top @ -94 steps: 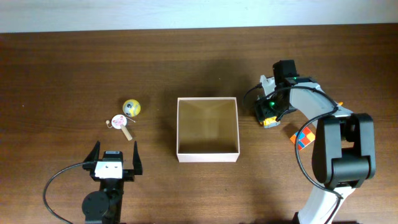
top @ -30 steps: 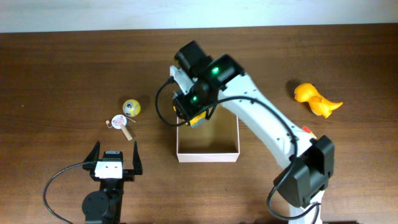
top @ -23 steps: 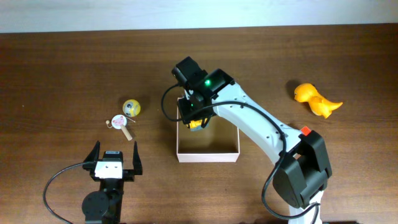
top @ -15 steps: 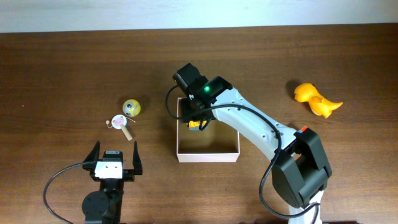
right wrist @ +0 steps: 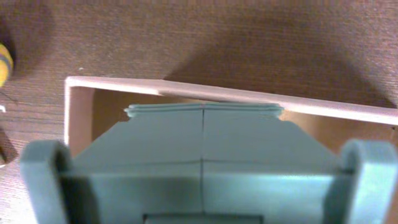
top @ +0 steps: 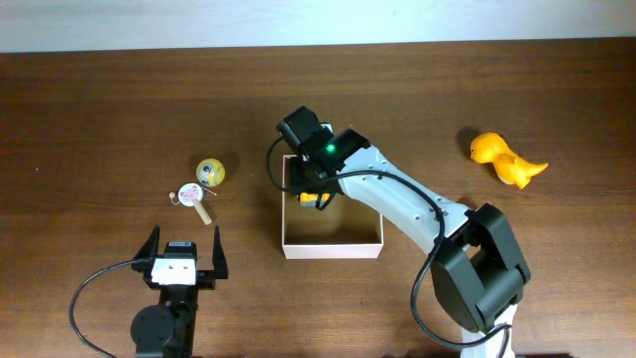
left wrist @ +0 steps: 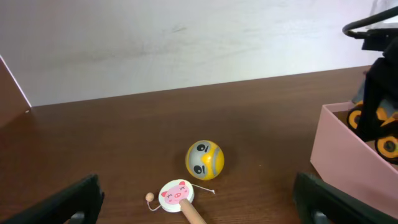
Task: Pack container
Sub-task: 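Lower the truck into the box and open the right gripper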
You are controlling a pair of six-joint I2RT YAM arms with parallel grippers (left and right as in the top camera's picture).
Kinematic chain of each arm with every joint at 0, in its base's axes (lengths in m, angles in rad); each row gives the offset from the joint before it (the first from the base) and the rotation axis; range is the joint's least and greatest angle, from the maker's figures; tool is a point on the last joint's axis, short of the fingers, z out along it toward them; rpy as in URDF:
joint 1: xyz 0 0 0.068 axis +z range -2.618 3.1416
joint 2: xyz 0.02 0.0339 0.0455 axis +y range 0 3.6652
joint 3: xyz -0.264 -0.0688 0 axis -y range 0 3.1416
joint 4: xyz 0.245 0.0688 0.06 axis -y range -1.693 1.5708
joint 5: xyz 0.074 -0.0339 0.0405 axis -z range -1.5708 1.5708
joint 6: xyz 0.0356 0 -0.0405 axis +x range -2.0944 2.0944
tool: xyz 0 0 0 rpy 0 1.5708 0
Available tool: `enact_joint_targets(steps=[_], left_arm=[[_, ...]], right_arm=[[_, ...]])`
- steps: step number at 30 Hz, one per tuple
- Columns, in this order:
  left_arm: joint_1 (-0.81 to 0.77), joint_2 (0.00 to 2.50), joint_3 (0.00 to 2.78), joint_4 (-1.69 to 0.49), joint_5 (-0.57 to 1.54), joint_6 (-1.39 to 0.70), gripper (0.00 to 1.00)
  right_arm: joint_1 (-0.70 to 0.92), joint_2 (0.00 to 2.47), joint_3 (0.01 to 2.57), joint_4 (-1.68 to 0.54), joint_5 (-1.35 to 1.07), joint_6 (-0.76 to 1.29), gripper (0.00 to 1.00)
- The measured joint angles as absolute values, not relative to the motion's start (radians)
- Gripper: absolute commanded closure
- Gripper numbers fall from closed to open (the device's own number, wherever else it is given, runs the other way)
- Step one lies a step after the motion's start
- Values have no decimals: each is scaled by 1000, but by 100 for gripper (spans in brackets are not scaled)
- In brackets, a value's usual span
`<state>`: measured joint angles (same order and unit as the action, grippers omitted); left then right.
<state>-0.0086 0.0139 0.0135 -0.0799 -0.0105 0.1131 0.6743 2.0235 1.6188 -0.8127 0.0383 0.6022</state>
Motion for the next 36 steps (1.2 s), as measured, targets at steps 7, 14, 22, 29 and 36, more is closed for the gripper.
enact_joint_targets(steps=[7, 14, 22, 29, 36], left_arm=[[-9, 14, 14, -80, -10, 113, 1], [-9, 14, 14, -80, -10, 113, 1], [-9, 14, 14, -80, -10, 113, 1], [-9, 14, 14, -80, -10, 113, 1], [-9, 14, 14, -80, -10, 113, 1]], right_arm=[[716, 2042, 1619, -795, 43, 602, 47], [728, 2083, 1614, -780, 45, 601, 46], [728, 2083, 1613, -737, 49, 588, 24], [724, 2083, 1613, -702, 53, 545, 24], [716, 2083, 1629, -752, 51, 516, 30]])
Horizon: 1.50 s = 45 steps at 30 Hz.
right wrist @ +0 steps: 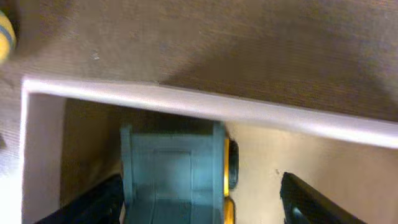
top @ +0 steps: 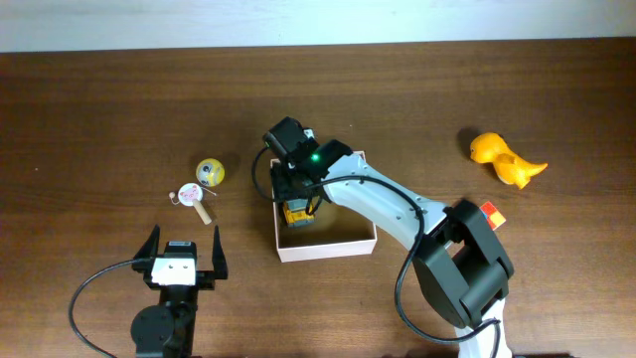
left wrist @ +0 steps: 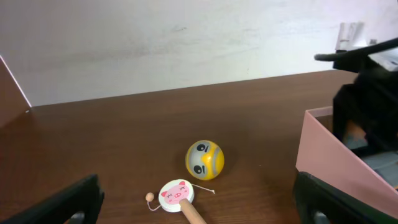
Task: Pack container
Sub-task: 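Lower the truck into the box and open the right gripper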
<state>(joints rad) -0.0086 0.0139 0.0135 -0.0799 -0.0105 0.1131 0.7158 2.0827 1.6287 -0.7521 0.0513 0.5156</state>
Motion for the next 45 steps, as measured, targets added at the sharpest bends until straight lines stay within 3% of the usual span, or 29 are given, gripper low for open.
enact_joint_targets(steps=[7, 14, 17, 22, 45], left_arm=[[-9, 14, 14, -80, -10, 113, 1], [-9, 14, 14, -80, -10, 113, 1], [-9, 14, 14, -80, -10, 113, 1], [-9, 14, 14, -80, -10, 113, 1], [-9, 14, 14, -80, -10, 113, 1]], right_arm=[[716, 2051, 1704, -883, 52, 508, 37], [716, 1998, 1732, -1032, 24, 493, 77], [716, 1998, 1729, -1063, 19, 479, 86], [716, 1998, 1667, -1063, 18, 461, 92], [761, 1998, 1506, -822, -97, 459, 93]])
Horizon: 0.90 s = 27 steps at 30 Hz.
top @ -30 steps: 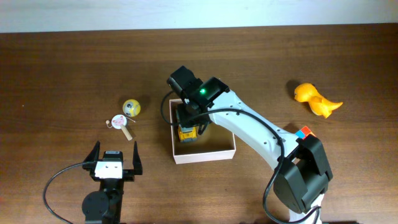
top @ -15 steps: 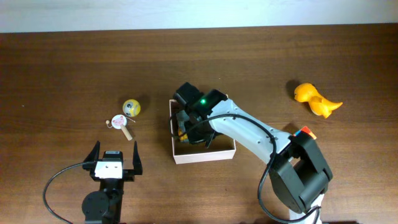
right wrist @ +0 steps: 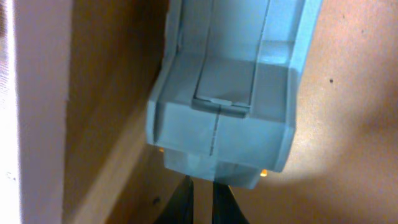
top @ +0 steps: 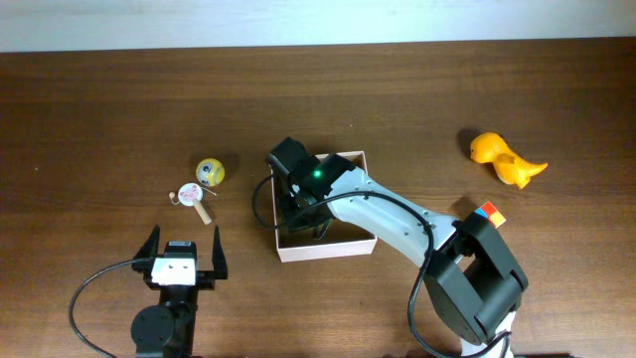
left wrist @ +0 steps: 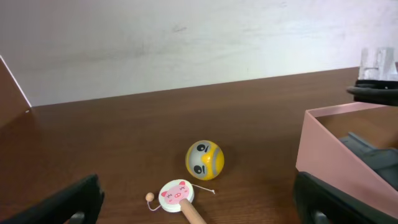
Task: Pack container
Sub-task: 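Lower the truck into the box and open the right gripper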
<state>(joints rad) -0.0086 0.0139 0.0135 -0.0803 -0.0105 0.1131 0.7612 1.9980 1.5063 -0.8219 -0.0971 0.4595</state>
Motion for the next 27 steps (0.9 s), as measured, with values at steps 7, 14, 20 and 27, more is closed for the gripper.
enact_joint_targets(steps=[7, 14, 20, 27], left_arm=[[-9, 14, 14, -80, -10, 113, 1], [-9, 14, 14, -80, -10, 113, 1], [-9, 14, 14, -80, -10, 113, 1], [-9, 14, 14, -80, -10, 113, 1]], right_arm=[[761, 1998, 1506, -762, -99, 460, 93], [761, 1998, 1505, -764, -99, 461, 96], [761, 1998, 1505, -862, -126, 460, 96], [761, 1998, 1505, -886, -32, 444, 96]])
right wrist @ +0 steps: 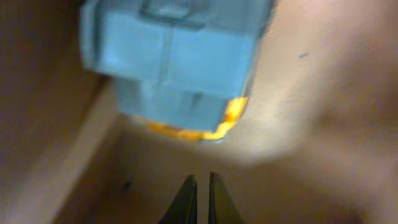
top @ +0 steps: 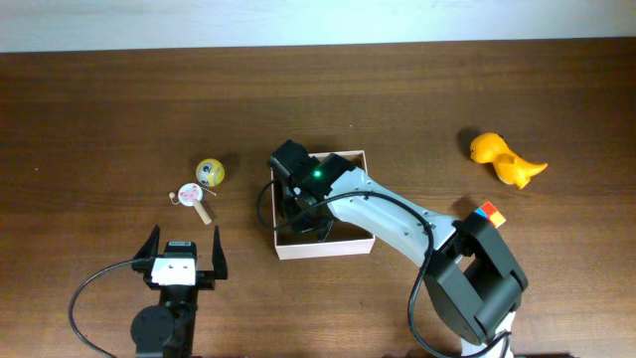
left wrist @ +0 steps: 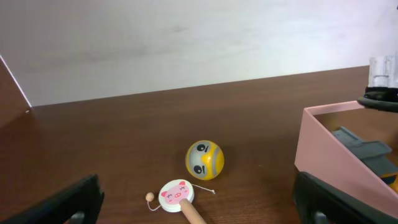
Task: Pack container
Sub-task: 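Lower the truck into the box and open the right gripper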
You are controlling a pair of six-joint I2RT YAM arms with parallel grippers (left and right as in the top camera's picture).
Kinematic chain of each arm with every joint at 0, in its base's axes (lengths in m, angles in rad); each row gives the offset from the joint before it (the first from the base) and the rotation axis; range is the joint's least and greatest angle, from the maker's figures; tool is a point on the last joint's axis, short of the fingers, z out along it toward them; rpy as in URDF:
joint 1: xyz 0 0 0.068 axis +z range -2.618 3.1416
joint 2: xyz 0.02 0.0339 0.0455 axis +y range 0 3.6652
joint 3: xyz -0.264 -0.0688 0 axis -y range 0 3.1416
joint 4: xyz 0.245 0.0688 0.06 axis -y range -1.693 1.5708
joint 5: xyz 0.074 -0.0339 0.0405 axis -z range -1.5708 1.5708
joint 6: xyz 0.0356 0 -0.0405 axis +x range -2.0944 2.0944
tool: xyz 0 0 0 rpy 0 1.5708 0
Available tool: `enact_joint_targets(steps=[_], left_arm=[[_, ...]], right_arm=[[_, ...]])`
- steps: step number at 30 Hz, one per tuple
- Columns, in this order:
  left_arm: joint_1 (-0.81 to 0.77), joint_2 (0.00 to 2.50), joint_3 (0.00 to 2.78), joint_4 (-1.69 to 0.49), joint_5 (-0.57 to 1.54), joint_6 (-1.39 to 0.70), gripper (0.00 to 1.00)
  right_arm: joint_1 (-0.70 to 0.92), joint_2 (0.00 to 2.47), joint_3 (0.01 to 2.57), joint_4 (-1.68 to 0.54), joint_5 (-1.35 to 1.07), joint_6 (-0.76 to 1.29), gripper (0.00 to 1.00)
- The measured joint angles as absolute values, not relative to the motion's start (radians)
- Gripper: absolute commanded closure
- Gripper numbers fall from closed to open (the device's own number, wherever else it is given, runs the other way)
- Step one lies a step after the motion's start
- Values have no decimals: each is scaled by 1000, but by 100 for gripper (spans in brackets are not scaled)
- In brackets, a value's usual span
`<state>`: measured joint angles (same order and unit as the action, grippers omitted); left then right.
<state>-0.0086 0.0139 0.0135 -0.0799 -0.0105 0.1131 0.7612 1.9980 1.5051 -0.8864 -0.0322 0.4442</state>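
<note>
The pink container (top: 348, 244) lies mid-table. A grey-blue toy vehicle with yellow parts (right wrist: 177, 56) rests inside it against the left wall and also peeks over the wall as the toy vehicle (left wrist: 364, 149). My right gripper (right wrist: 200, 190) is down inside the box, shut with nothing between its tips, a short gap from the toy; from above the right gripper (top: 303, 211) hides the toy. A yellow ball (left wrist: 204, 159) and a pig-faced drum on a stick (left wrist: 177, 193) lie ahead of my open left gripper (left wrist: 196, 208).
An orange toy animal (top: 505, 159) lies at the far right. A small red-and-blue block (top: 487, 212) shows beside the right arm's base. The yellow ball (top: 210, 171) and the pig drum (top: 192, 194) sit left of the container, beyond my left gripper (top: 182, 261).
My right gripper's shut tips were right against the toy vehicle's end; now they stand a little back from it and the toy sits higher in the wrist view. The left arm has not moved.
My right gripper first held the toy vehicle over the container's far-left corner. Then it stood open with the toy lying inside, and the box had shifted and turned a little. Later the jaws were shut against the toy's end, and now stand back from it.
</note>
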Motion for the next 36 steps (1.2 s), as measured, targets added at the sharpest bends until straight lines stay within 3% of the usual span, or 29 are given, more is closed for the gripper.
enact_joint_targets(steps=[13, 36], left_arm=[[-9, 14, 14, -80, -10, 113, 1], [-9, 14, 14, -80, -10, 113, 1]], right_arm=[[761, 1998, 1505, -785, 202, 370, 96], [745, 1998, 1505, -713, 123, 350, 96]])
